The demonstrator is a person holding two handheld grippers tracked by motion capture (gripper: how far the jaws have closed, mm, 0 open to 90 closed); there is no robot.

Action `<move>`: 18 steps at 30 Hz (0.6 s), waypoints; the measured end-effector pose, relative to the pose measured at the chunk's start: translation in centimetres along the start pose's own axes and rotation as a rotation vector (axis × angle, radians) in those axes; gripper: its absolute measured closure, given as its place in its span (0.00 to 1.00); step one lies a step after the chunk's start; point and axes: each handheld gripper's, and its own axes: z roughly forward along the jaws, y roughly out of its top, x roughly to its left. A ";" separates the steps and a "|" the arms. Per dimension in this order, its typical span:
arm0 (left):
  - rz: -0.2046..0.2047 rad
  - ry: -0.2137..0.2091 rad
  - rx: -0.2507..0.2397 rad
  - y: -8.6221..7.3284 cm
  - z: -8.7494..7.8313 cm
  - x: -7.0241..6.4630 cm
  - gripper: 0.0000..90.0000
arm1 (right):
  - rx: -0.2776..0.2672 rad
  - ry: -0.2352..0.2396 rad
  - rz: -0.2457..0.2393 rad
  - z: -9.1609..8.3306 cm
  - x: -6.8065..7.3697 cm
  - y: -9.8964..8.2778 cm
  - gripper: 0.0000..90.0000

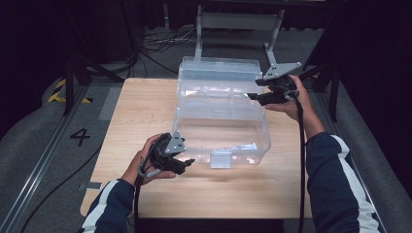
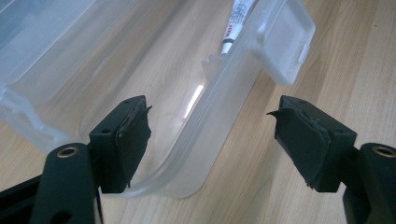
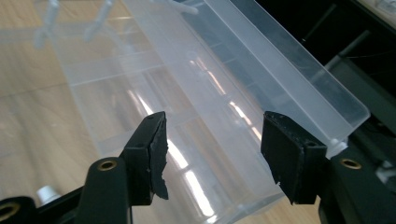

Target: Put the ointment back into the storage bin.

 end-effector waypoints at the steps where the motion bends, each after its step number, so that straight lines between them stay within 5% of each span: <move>1: 0.006 -0.004 0.009 0.2 0.3 0.0 0.30 | 0.003 0.011 0.007 0.2 -0.1 0.1 0.46; 12: 0.024 -0.062 0.095 0.5 2.4 0.7 0.37 | 0.057 0.036 0.014 2.7 -0.6 0.7 0.48; 18: 0.077 -0.104 0.169 0.7 3.4 0.8 0.46 | 0.093 0.040 0.033 4.0 -1.0 0.7 0.49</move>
